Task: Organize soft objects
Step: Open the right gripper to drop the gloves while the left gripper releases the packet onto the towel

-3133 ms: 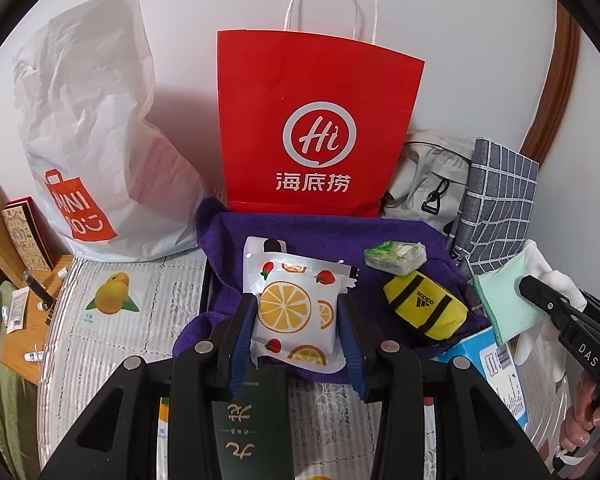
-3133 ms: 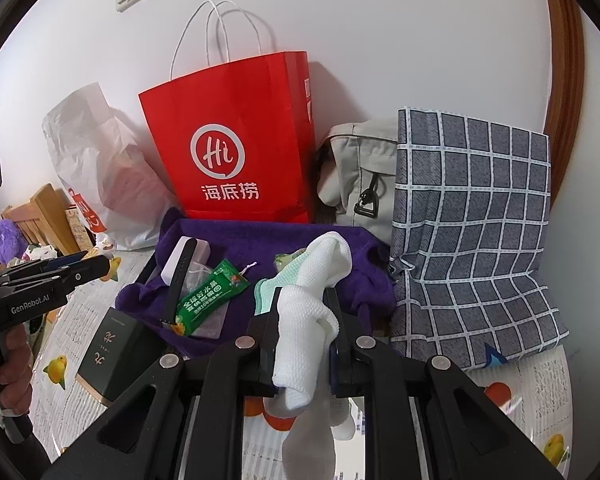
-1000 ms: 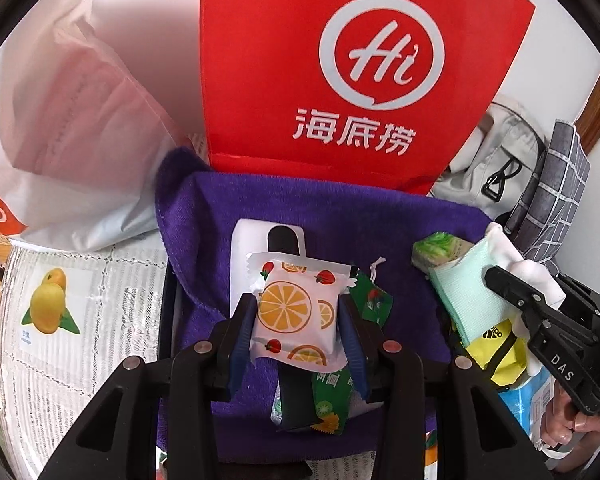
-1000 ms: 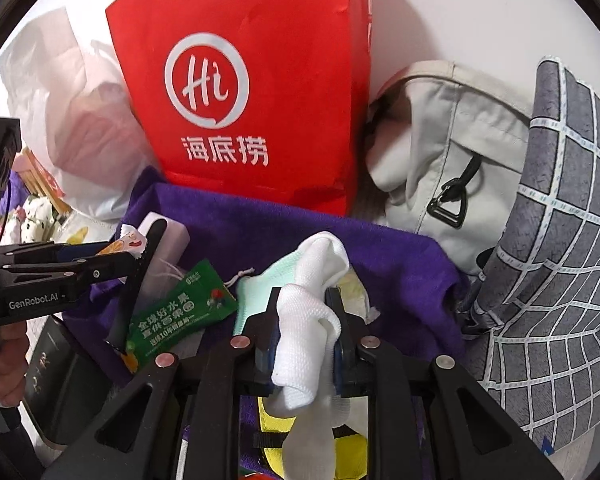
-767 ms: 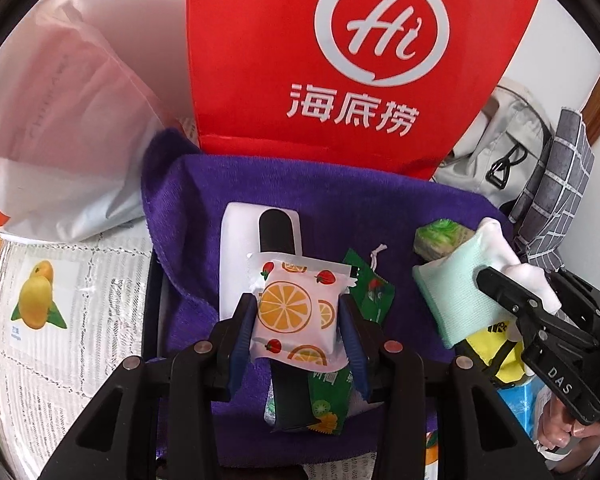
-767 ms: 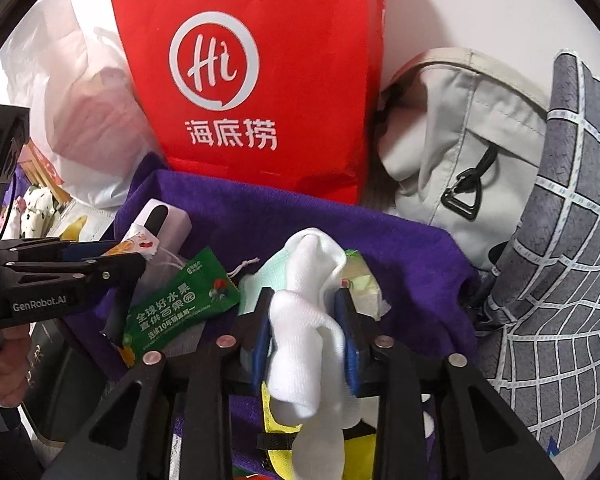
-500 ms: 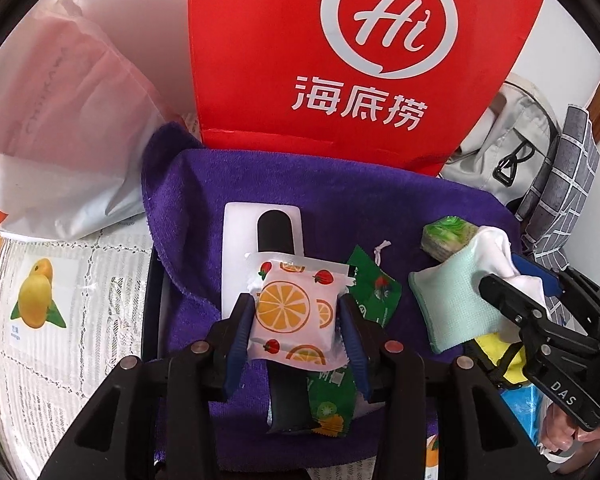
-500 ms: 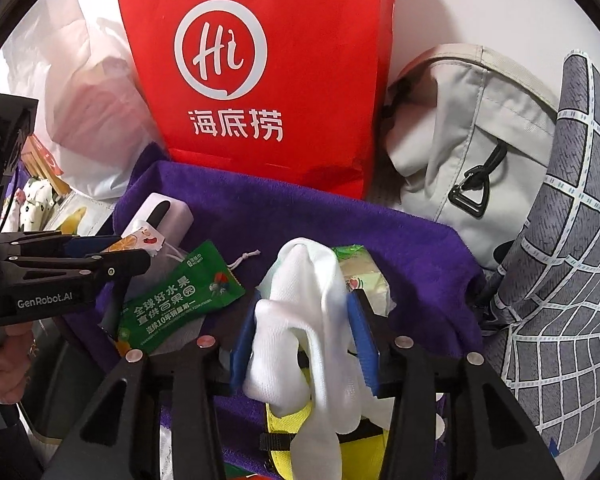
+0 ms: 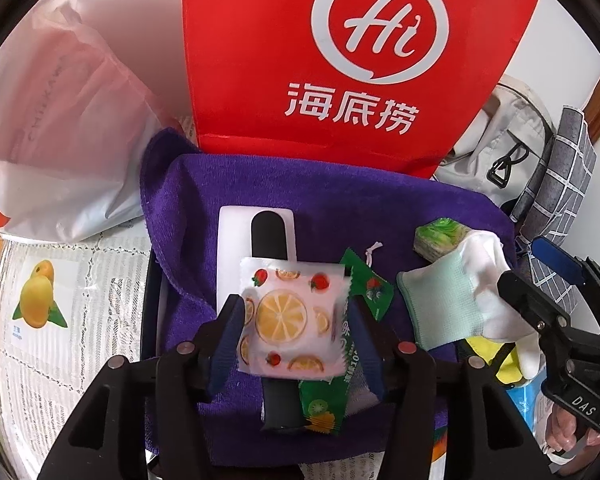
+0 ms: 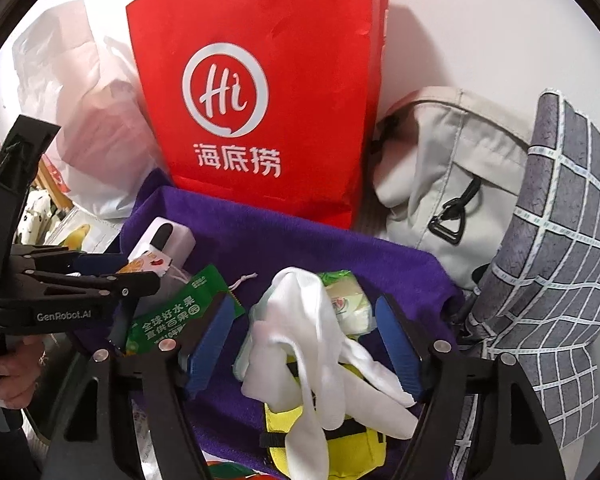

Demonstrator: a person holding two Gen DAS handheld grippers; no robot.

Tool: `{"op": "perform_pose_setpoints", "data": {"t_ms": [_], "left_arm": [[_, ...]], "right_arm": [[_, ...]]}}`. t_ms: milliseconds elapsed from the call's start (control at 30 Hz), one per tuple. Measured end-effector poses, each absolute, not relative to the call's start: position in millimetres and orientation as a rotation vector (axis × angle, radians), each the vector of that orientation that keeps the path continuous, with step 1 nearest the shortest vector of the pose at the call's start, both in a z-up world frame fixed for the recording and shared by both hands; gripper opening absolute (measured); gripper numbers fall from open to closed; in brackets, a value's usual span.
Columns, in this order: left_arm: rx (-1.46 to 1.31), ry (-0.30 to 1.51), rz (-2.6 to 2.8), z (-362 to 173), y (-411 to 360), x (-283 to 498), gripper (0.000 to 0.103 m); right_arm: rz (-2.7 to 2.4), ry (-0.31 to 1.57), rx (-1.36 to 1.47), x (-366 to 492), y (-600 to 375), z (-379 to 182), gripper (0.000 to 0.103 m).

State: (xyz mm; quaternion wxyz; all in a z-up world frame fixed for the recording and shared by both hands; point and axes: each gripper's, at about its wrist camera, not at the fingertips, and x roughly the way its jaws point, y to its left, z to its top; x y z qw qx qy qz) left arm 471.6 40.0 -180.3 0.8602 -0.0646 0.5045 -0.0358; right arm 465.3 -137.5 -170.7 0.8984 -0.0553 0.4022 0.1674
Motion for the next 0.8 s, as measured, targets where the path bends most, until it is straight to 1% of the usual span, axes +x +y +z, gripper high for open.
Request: {"op": "perform_pose_setpoints", "data": {"t_ms": [33,100,133,267,433,567,800], "left_arm": [[-0.132,1.055,-0.074,-179.2,39.7,471.4,0.051],[-0.129,1.049,-0.07,-175.8,40.4,469.6,0.057],[-0.128,1.043,-0.069,-173.9,40.9,469.0,0.058],[-0.137,1.026,-0.053,-166.7,42.3,466.2,0.067],[-0.141,1.005,-0.031,-155.6,46.8,461.6,0.067],[-0.115,0.946,0.005,-138.5,48.5,452.0,0.067],[-0.057,0.891,0.041,-113.9,44.4,437.5,0.067]], "right_arm": [[0.339,0.836,-0.096,465.8,-140.3,-169.5,0.077],[0.335,0.839,-0.072,465.6,-145.2,-166.5,0.077],[0.333,0.838,-0.069,465.2,-147.6,-164.9,0.077],[0.307,0.822,-0.102,461.3,-150.5,-160.0,0.077],[0.31,0.824,-0.084,457.7,-151.0,-153.7,0.077],[0.286,0.832,-0.081,449.3,-152.2,-152.4,0.077],[0.256,0.842,-0.037,416.7,-164.6,-141.0,0.077]]}}
